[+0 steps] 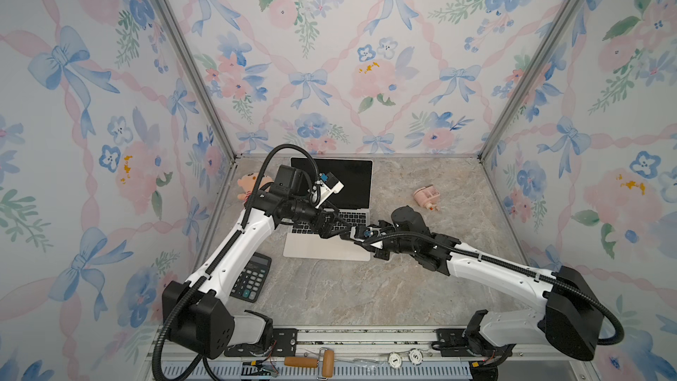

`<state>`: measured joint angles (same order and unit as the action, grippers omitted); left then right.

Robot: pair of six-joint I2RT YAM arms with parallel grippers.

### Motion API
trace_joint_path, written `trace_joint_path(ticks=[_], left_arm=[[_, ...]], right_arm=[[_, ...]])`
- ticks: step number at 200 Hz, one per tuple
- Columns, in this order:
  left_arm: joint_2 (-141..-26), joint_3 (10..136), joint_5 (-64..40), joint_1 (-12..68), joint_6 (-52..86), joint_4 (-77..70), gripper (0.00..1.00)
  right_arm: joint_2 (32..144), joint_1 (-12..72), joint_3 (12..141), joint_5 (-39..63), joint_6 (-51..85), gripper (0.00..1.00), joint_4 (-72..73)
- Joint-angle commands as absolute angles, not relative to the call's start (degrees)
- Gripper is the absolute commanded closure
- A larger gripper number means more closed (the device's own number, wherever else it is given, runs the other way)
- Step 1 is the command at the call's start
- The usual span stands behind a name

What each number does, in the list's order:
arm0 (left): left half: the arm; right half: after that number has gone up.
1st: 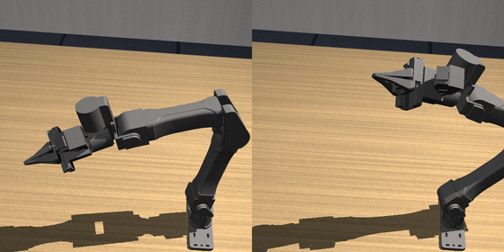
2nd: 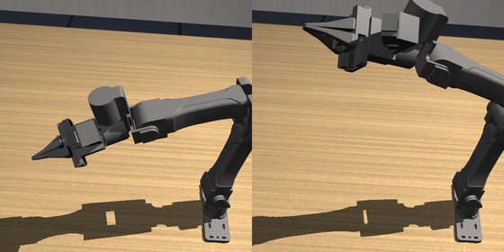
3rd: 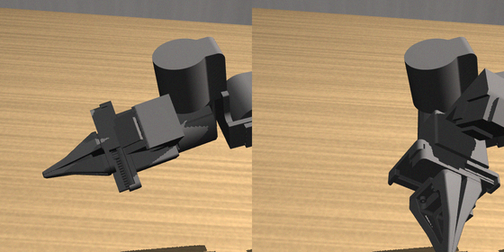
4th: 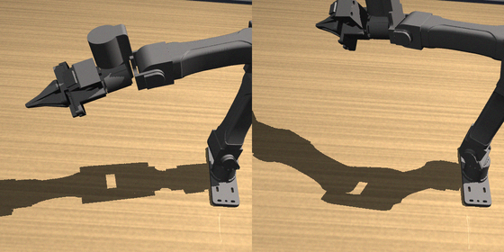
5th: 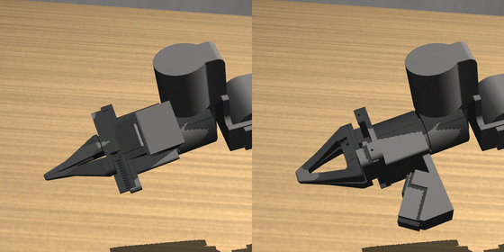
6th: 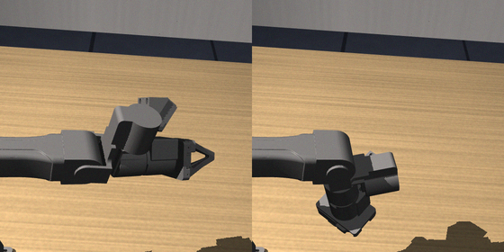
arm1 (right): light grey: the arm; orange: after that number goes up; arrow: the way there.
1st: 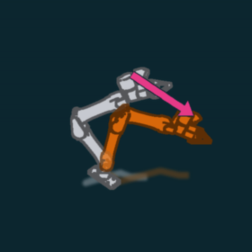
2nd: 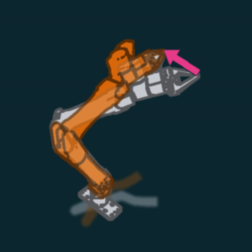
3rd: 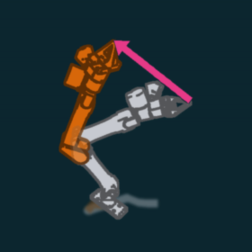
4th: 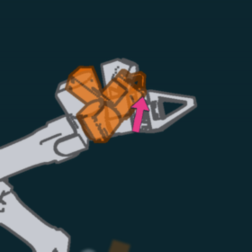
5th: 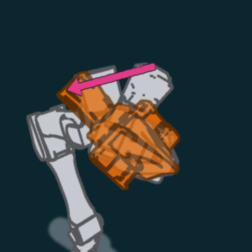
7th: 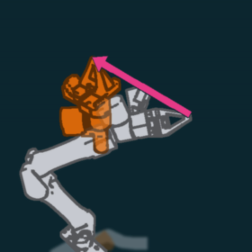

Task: Insert the wireless mouse receiver into the laptop
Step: Pick up the mouse from the center of the board.

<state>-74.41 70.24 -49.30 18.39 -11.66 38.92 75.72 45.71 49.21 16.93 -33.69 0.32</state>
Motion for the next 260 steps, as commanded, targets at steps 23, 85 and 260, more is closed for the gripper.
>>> trace_joint_path(ticks=[23,85,260], left_arm=[[-59.6,56.1,-45.6,20.8,-12.7,13.2,0.02],[-58.9,47.8,-36.4,36.1,-17.7,1.3,0.11],[-65.8,46.5,-45.7,35.9,-12.1,-2.4,0.53]], right_arm=[[73.2,38.3,56.3,32.9,-27.7,0.85,-15.9],[71.4,38.1,58.6,36.9,-30.9,0.83,-25.2],[74.3,38.8,60.7,38.2,-29.6,0.79,-25.8]])
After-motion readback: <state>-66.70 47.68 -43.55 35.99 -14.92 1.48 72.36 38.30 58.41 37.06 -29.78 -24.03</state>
